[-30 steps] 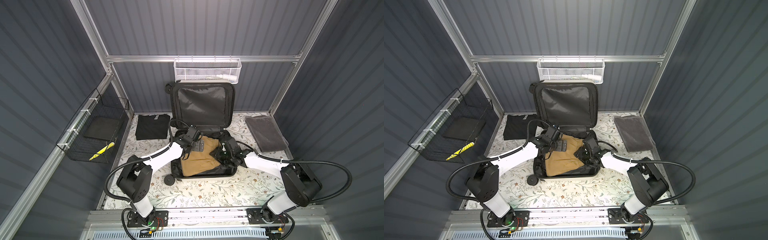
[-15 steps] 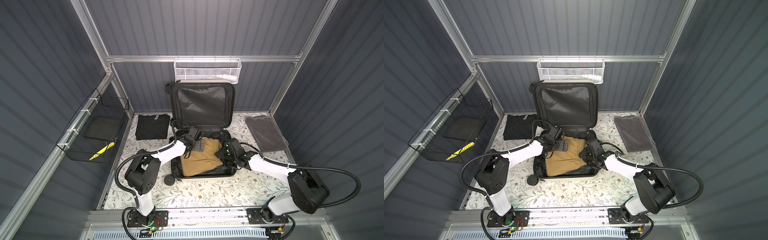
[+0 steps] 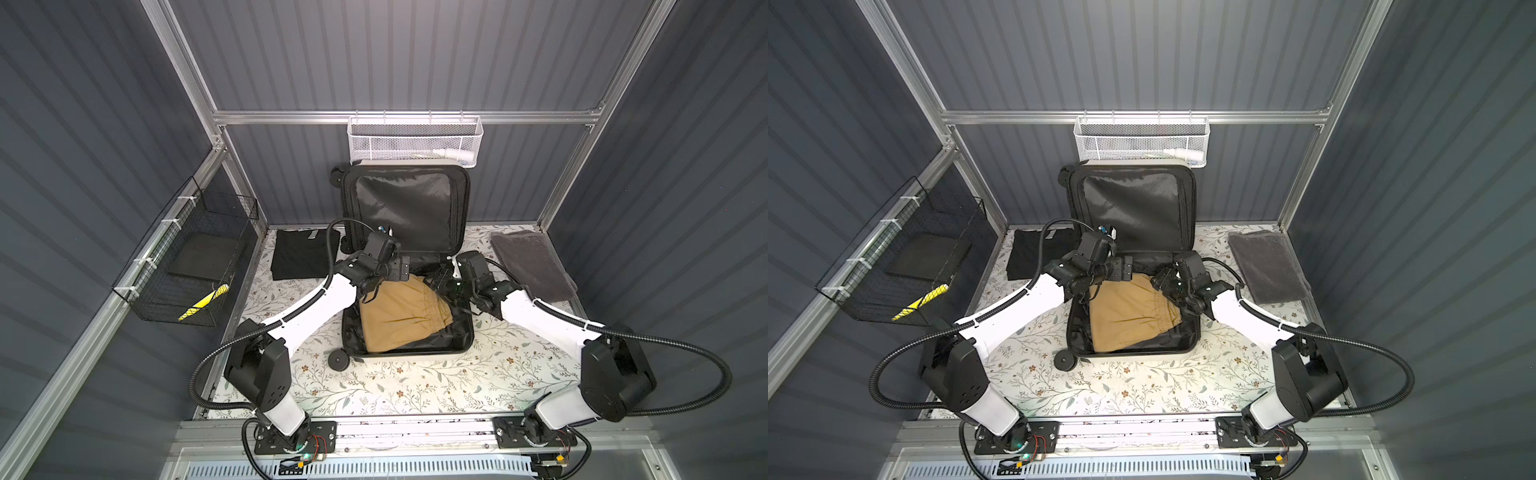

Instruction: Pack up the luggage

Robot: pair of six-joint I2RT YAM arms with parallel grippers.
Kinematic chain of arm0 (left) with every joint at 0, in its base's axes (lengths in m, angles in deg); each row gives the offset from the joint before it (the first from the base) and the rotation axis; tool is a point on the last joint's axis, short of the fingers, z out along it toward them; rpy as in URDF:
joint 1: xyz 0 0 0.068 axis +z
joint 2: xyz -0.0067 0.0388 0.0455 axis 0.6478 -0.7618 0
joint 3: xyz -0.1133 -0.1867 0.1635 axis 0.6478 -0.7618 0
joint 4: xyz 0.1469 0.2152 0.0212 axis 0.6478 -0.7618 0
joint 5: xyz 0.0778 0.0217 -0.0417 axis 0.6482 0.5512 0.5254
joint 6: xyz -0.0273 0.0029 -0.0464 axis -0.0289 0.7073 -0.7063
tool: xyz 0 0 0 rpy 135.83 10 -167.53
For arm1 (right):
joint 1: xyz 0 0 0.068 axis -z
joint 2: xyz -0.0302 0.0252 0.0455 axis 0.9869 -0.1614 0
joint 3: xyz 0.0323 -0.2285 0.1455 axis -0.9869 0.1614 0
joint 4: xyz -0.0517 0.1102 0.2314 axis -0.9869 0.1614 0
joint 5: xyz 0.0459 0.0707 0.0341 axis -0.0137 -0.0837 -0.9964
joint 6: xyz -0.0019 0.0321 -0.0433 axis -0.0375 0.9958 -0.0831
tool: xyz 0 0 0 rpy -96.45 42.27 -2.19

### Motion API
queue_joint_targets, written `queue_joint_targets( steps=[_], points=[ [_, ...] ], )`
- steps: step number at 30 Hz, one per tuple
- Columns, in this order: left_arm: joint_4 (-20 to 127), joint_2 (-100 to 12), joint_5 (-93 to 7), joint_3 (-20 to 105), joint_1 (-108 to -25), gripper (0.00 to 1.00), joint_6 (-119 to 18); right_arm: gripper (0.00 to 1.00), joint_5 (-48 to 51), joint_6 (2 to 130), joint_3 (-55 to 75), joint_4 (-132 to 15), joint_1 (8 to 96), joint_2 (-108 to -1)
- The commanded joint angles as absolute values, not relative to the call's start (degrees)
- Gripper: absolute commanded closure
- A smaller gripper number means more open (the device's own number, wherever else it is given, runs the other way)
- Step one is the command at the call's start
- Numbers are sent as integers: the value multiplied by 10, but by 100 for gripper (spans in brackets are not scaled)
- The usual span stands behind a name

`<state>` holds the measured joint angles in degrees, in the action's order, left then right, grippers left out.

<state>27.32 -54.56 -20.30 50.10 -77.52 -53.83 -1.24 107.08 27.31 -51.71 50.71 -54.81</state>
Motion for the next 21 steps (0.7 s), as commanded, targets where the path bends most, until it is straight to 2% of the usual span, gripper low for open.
queue_joint_targets(
  steps=[1, 6, 12, 21],
  points=[
    [234, -520, -204, 495, -765, 0, -535, 36, -46, 1051, 262, -517, 508, -592],
    [229, -480, -204, 443, -727, 0, -542, 35, -54, 1063, 275, -547, 510, -622],
    [245, -452, -234, 383, -646, 0, -540, 34, -72, 1055, 282, -548, 517, -609],
    [297, -480, -311, 355, -568, 0, -501, 22, -48, 975, 280, -455, 549, -516]
  ],
)
